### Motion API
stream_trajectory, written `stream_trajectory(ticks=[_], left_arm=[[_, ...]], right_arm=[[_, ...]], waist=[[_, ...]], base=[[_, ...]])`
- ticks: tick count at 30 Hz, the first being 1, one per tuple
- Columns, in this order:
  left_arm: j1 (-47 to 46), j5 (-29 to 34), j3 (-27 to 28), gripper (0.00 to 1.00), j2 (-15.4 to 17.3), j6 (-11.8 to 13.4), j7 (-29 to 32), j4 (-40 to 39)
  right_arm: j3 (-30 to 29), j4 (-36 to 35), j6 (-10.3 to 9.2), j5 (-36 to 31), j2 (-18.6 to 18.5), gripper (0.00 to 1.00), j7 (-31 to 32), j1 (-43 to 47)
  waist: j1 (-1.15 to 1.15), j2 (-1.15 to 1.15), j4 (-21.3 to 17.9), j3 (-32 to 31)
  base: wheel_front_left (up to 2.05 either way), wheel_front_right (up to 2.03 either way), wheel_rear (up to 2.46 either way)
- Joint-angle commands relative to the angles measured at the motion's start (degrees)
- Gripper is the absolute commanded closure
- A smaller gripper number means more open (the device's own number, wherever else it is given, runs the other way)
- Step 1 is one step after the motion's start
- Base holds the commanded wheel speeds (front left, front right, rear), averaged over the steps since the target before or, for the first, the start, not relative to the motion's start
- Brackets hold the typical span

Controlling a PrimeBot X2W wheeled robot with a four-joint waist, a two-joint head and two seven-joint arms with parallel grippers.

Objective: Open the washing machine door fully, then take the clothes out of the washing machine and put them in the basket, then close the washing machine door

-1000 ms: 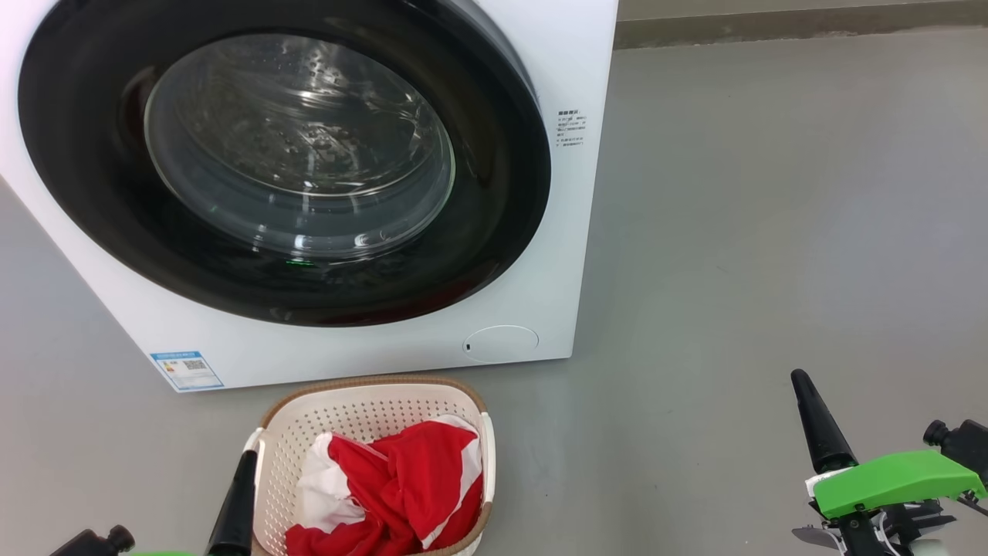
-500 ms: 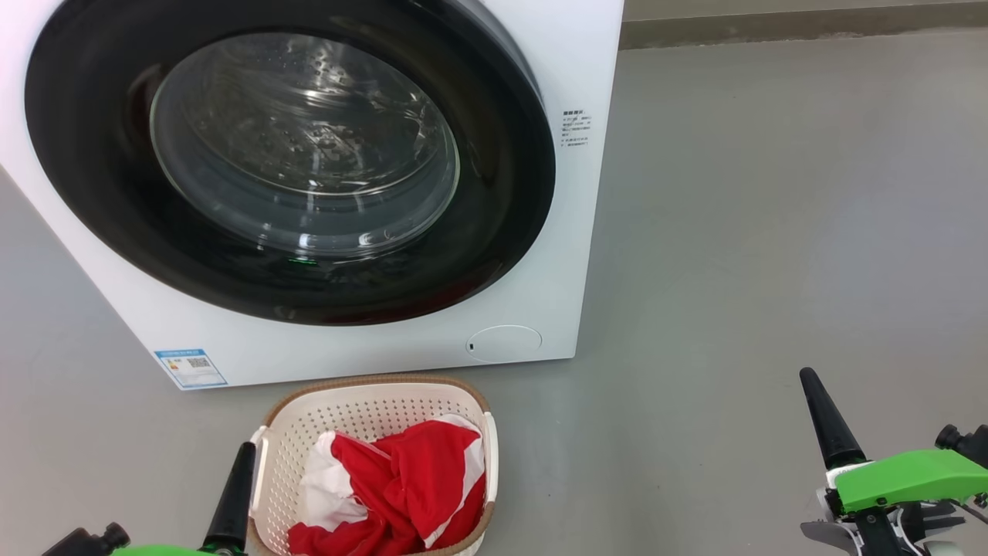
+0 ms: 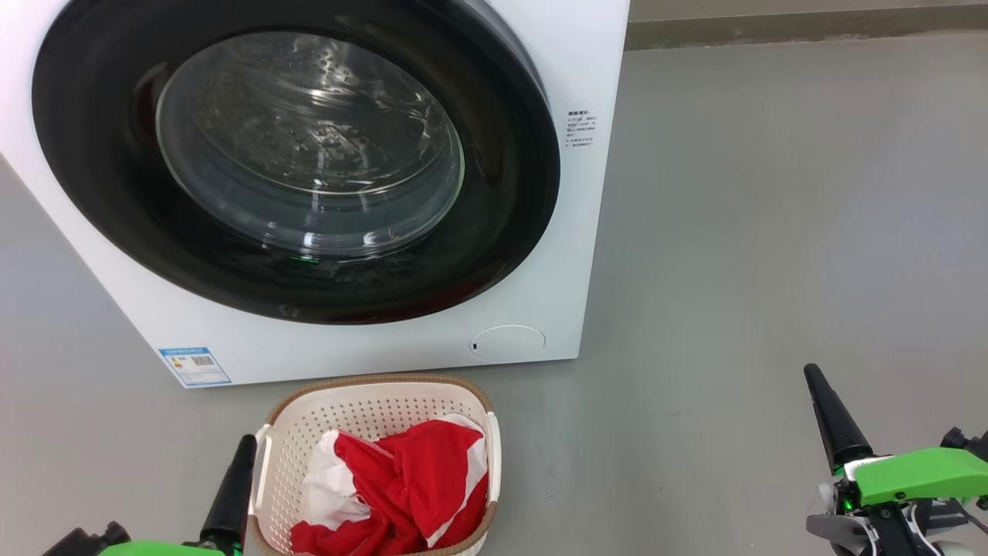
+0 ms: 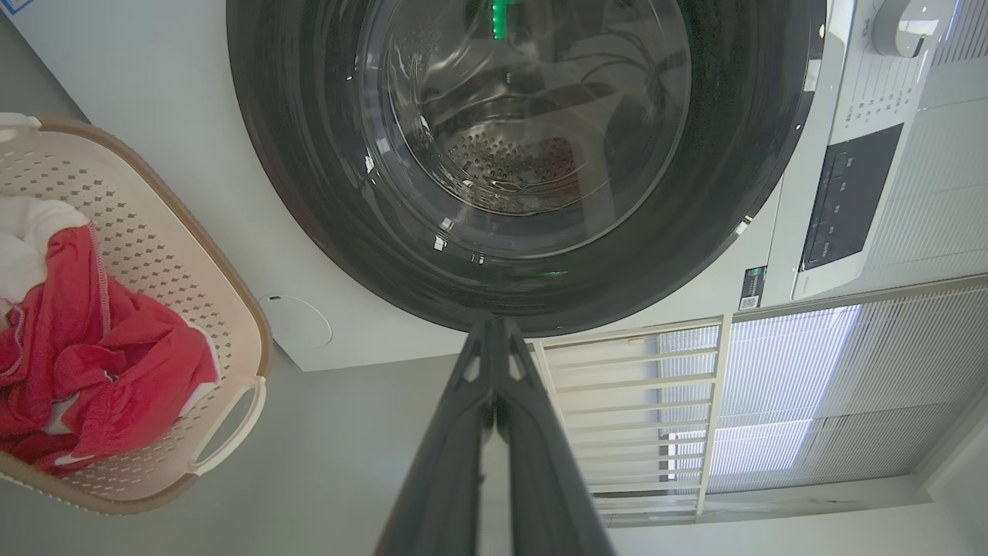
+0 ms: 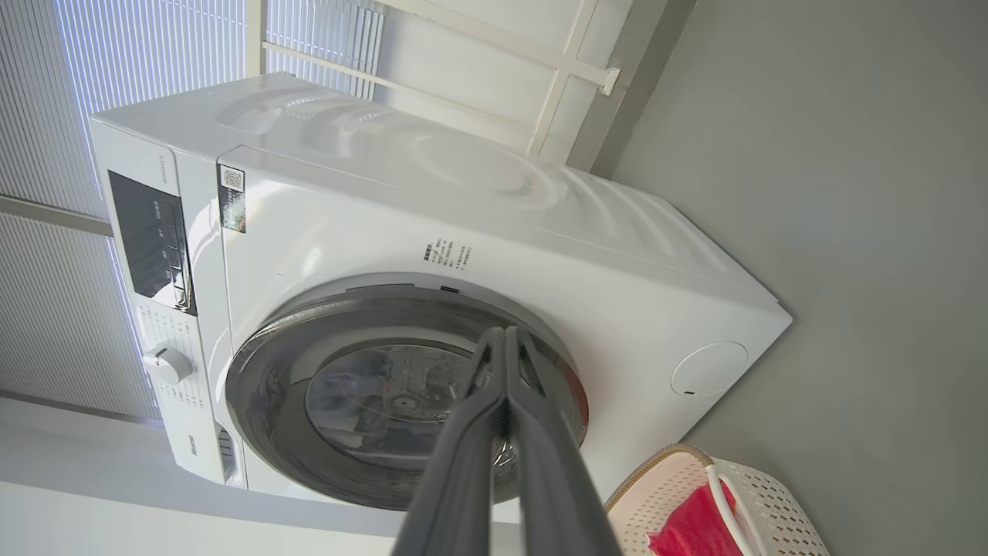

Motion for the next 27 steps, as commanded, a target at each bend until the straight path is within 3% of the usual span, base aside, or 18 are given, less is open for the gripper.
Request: stream_trajectory(ticks=[1,16,27], left_arm=[[-2.7,-2.07,1.99,1.0,0.41,-0.53,0.54,-0.98],[-3.56,-10.35,2.78,1.0,0.29,-0.97,2.67,-0.34],[-3.56,-10.35,2.77,1.0,0.29,-0.97,2.66,-0.34]], right_arm=[[0.34,-1.91,-0.05,1.92,-0.26,1.0,0.74,-2.29],[-0.83,-2.25,-0.05,10.19,-0.18,1.0,3.12,-2.43],[-0.87,-2.25,-0.05,10.15,-0.15,1.0,3.16,-2.44]], waist=[[0.0,0.0,0.05,0.0],[0.0,0.0,0.45,-0.03],[0.0,0.0,0.45,-0.03]], base=[[0.0,0.0,0.0],[0.0,0.0,0.0],[0.0,0.0,0.0]])
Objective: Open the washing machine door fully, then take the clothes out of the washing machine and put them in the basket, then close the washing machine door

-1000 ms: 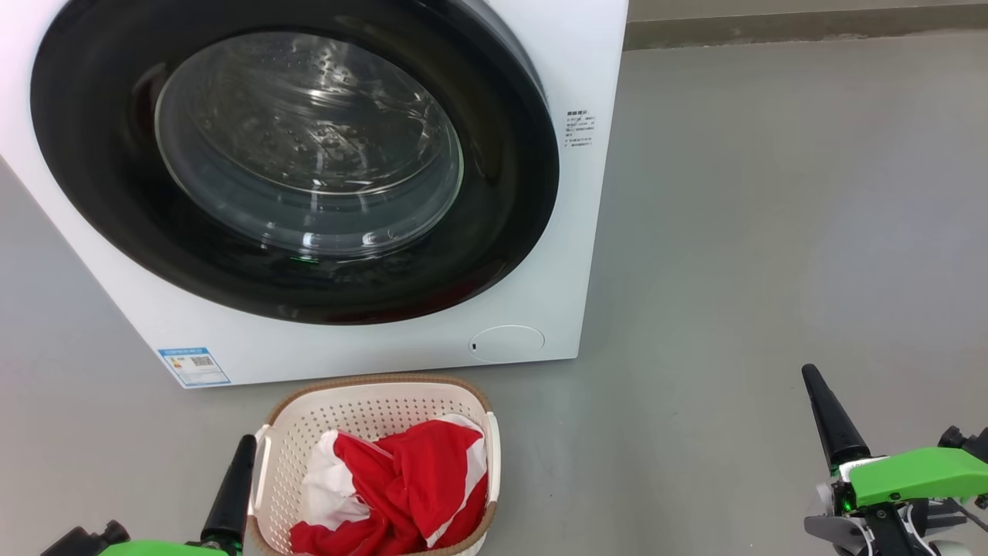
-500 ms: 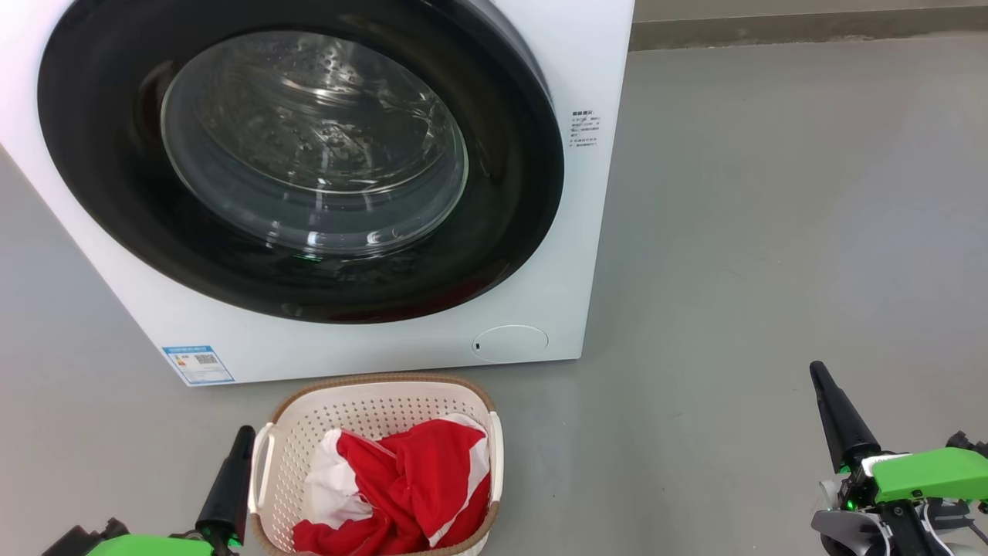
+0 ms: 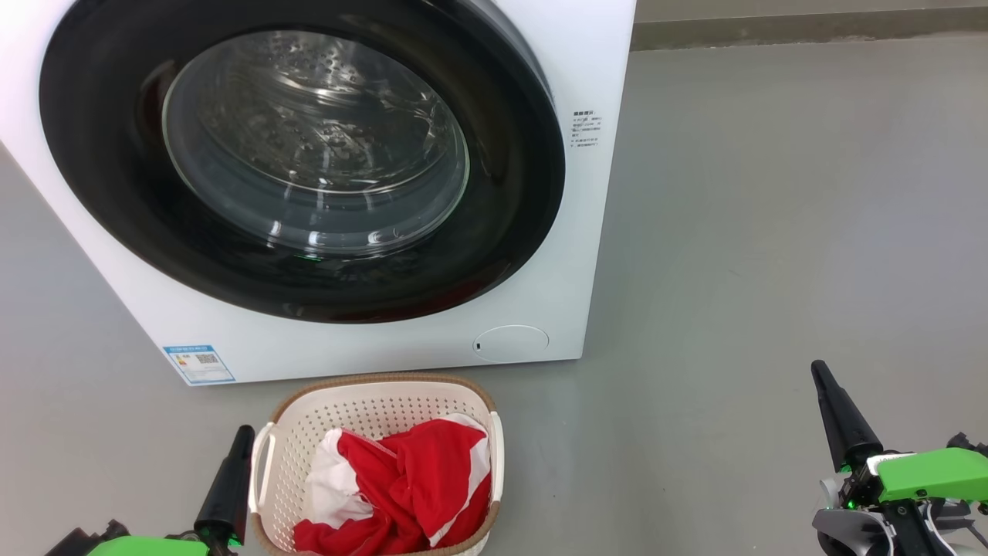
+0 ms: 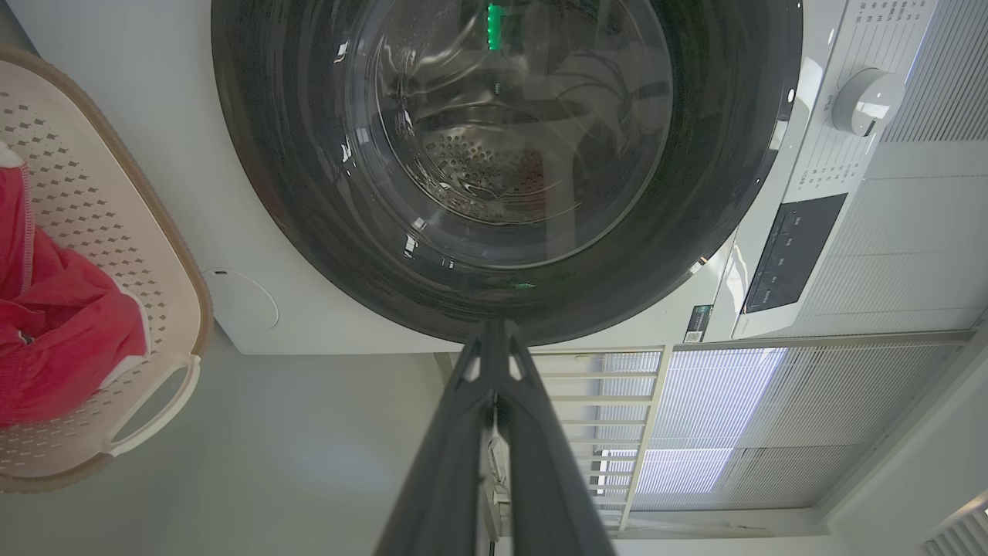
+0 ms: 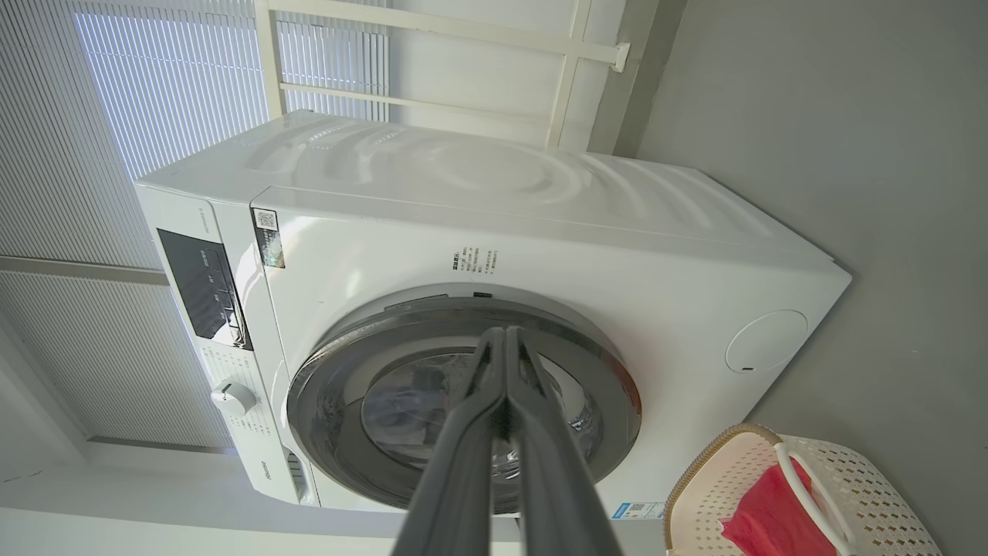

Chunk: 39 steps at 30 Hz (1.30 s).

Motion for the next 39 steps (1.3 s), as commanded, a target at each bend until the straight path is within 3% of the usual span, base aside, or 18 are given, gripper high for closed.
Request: stream_trajectory(ticks=[1,39], left_arm=[[-2.39,-0.38,2.04,1.0,0.49,-0.41,0.44,-1.17],[-2.38,-0.39,2.03,1.0,0.49,-0.41,0.43,-1.18]], right_arm=[[0.75,-1.85,-0.04,0.35,-0.31,1.0,0.29,-2.41],[0.65,-1.85,-0.04,0.27,-0.25,1.0,0.37,-2.42]], waist=[[0.0,0.0,0.0,0.0],[0.0,0.0,0.0,0.0]], base=[[0.0,0.0,0.0],[0.0,0.0,0.0]])
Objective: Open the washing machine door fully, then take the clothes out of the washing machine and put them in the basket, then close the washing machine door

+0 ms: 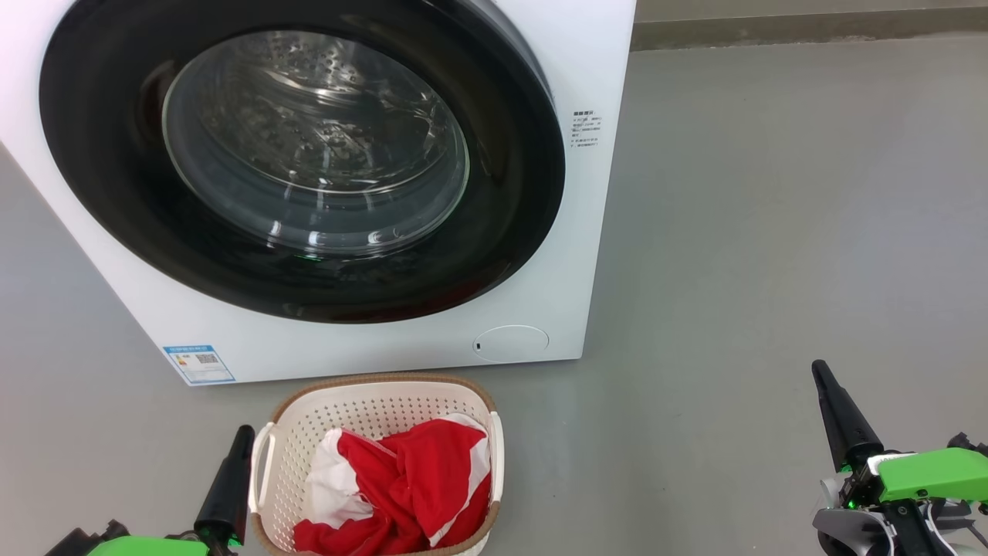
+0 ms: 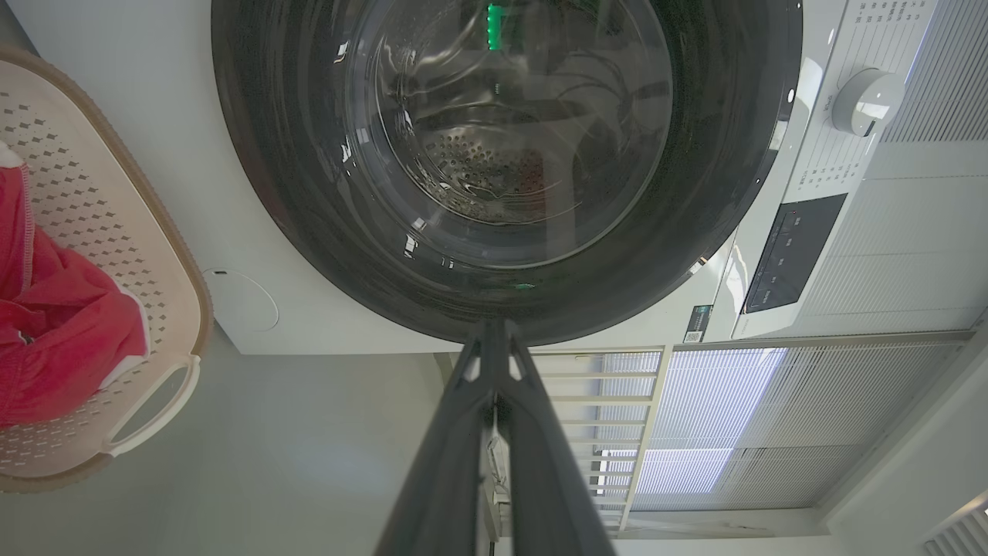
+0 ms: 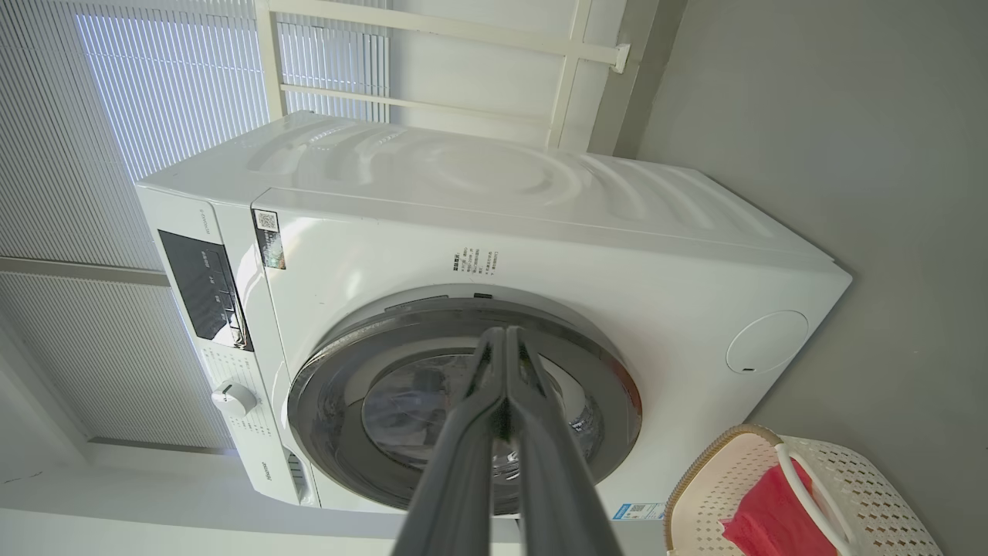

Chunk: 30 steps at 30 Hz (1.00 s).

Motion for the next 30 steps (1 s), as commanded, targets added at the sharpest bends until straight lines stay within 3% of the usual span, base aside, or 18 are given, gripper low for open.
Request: stream_trajectory(ticks=[1,30], left_arm=[[-2.38,-0.39,2.02,1.0,0.5,-0.41,0.43,-1.18],[-2.38,-0.39,2.01,1.0,0.5,-0.41,0.43,-1.18]], right_arm=[[0.76,-1.82,-0.04,0.27,-0.3,1.0,0.36,-2.42],[0.72,-1.81,-0.04,0.24,-0.27,1.0,0.39,-2.43]], waist=[[0.0,0.0,0.0,0.0],[0.0,0.0,0.0,0.0]], base=[[0.0,0.0,0.0],[0.0,0.0,0.0]])
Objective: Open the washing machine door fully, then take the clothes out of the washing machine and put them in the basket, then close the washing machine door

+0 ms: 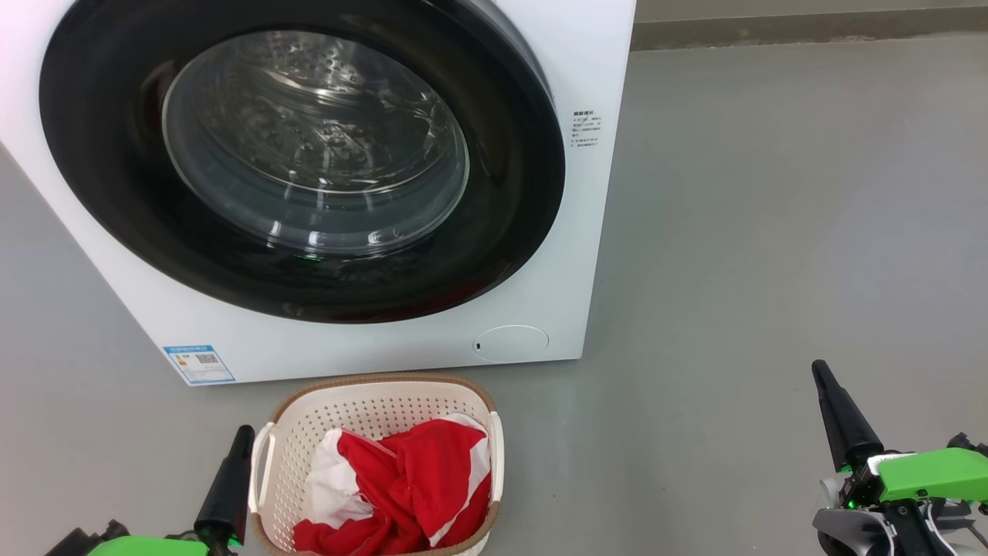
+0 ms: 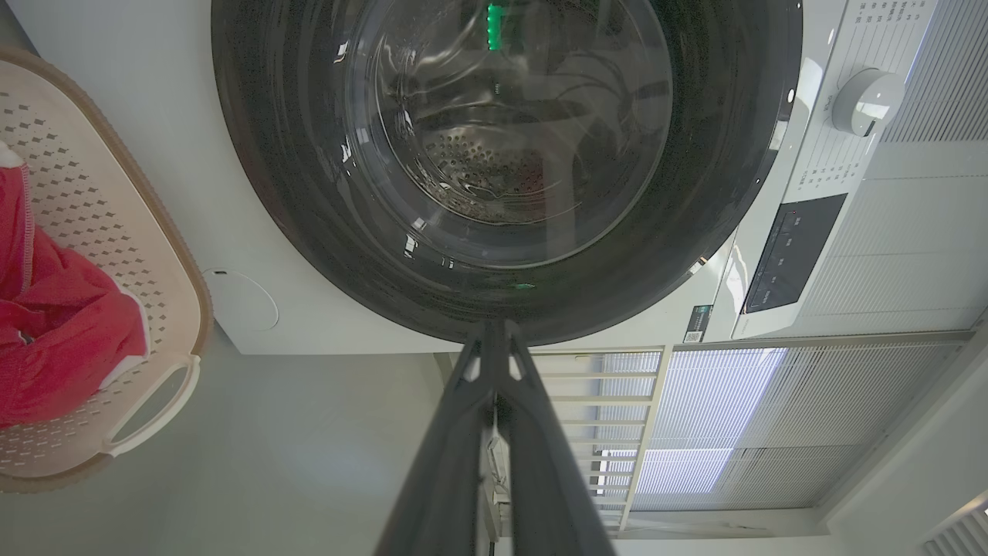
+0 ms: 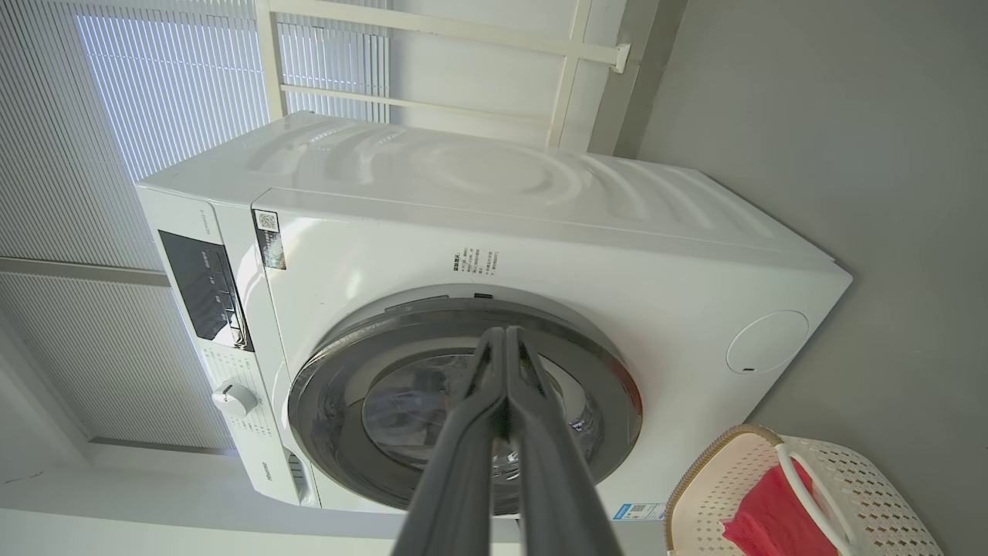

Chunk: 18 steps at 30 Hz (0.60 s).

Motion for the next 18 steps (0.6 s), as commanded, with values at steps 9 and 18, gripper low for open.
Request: stream_trajectory(ticks=[9,18], left_arm=[[-2.38,-0.39,2.01,1.0,0.5,-0.41,0.43,-1.18],[-2.38,-0.39,2.01,1.0,0.5,-0.41,0.43,-1.18]], right_arm=[[0.77,-1.8,-0.04,0.23,-0.31,1.0,0.36,-2.42],[0.76,-1.8,-0.04,0.22,-0.3,1.0,0.36,-2.42]], waist=[[0.0,0.0,0.0,0.0],[0.0,0.0,0.0,0.0]], base=[[0.0,0.0,0.0],[0.0,0.0,0.0]])
